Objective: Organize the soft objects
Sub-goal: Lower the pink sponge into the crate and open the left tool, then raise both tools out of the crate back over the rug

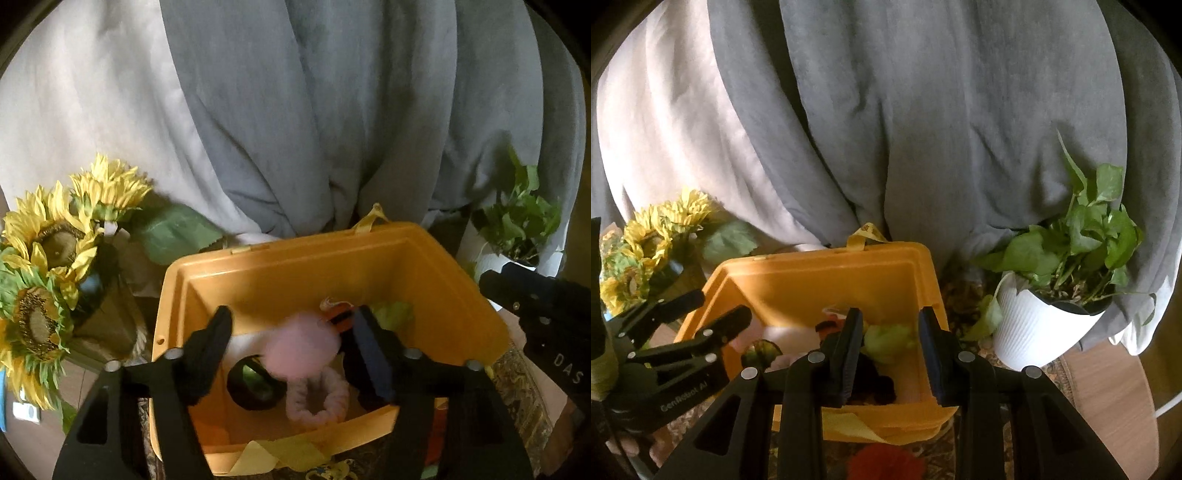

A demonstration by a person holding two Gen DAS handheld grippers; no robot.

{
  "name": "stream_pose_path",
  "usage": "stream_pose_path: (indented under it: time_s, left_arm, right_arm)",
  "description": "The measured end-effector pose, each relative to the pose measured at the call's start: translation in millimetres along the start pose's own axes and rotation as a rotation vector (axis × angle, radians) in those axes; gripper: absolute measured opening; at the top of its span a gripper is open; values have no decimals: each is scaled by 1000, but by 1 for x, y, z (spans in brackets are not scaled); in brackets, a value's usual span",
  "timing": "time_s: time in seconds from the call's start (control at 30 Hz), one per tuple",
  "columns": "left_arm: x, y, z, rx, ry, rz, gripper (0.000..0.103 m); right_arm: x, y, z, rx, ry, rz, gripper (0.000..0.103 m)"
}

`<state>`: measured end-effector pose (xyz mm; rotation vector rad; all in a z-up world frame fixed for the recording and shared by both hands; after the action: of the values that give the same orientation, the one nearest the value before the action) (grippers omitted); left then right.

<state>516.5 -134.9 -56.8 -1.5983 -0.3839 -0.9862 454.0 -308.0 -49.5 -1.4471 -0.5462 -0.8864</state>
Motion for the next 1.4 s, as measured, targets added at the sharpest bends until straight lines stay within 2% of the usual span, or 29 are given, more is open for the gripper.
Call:
stream_pose_path:
  time_s: [0.17, 0.27, 0.33, 0.4, 0.73, 0.8, 0.97, 1.3, 1.4]
  left_arm:
    - [0, 2, 0, 9, 3, 7, 81]
    - [0, 0, -2, 15, 8, 5, 88]
    - [1, -3, -2, 20, 12, 3, 96]
    - [1, -6, -2, 10, 10, 3, 97]
    - [-5, -51, -2, 24, 5, -60, 98]
    - [-8, -64, -3, 29, 11, -82, 98]
    - [-19, -93, -4, 42, 27, -123, 98]
    - [-66, -139, 4, 32, 45, -194, 98]
    - [-81, -143, 8, 24, 48, -189, 98]
  right_arm:
    - [-1, 1, -3, -2, 15, 16, 38]
    - [-2, -1, -2, -7, 14, 21, 41]
    - [-2, -4, -2, -12, 13, 19, 47]
    - [-3, -8, -1, -21, 13, 14, 53]
    - [-6, -44, -1, -34, 29, -22, 53]
    - [-8, -52, -1, -34, 33, -28, 59]
    - [-18, -75, 3, -44, 38, -52, 60]
    - [-59, -109, 20, -44, 76, -51, 63]
    - [-73, -117, 26, -58, 70, -45, 63]
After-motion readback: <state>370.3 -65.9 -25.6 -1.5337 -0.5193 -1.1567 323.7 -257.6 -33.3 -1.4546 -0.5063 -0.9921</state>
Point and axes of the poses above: each gripper's, at about its wrist camera, not at the fingertips, and y roughly the way its jaws point, z to its left, x to its top, the point moved 1 cm from there along y, roughly the way its jaws point, and after that the axes turned 1 degree about x, right-handed, at the moved point
